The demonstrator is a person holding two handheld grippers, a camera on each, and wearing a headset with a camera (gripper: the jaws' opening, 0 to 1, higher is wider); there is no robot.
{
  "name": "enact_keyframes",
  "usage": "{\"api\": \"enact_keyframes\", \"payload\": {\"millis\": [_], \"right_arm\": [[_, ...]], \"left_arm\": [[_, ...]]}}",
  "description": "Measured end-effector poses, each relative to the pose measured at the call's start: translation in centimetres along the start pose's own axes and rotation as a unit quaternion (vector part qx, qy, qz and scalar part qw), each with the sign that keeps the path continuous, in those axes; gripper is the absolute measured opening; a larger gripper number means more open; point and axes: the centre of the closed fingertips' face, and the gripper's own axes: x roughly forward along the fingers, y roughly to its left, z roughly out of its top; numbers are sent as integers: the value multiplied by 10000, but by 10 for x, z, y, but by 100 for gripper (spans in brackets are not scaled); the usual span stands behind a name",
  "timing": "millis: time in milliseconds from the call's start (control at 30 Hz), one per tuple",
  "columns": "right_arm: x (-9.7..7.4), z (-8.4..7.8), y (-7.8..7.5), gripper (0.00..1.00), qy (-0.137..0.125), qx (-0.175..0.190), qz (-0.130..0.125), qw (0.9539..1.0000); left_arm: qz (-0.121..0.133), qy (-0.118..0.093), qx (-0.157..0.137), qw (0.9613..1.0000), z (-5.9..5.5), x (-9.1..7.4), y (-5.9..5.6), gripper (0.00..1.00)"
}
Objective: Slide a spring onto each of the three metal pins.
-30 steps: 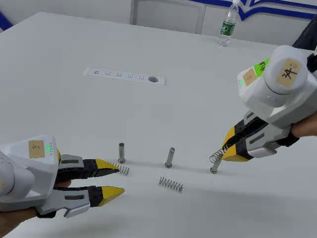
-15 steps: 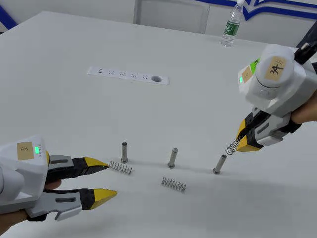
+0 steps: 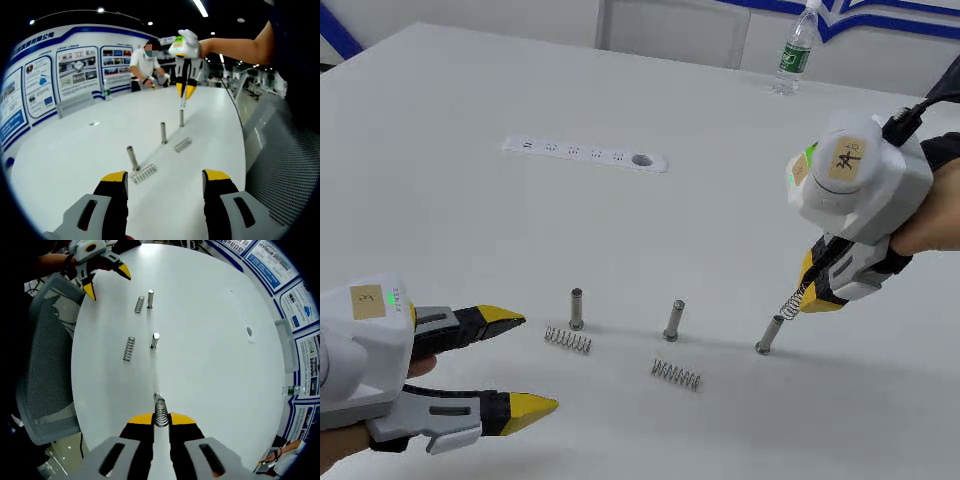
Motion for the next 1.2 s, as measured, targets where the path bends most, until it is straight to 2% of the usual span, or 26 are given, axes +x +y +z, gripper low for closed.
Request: {"api": "enact_keyframes", "payload": {"millis": [267,633,900,1200], "right_arm": [[5,1,-3,12,45,-9,54,10000],[13,1,-3,12,98,-17,127,9999],[24,1,-3,12,215,-20,195,9996],[41,-2,-3,12,247,157,287,9992]], "left_arm": [[42,32,-45,10000,-2,0,3,66],[68,50,-61,9999,-4,-1,4,66],[61,84,-44,9999,-6,-2,3,65],[42,105,-29,9999,-7,-1,2,64]]}}
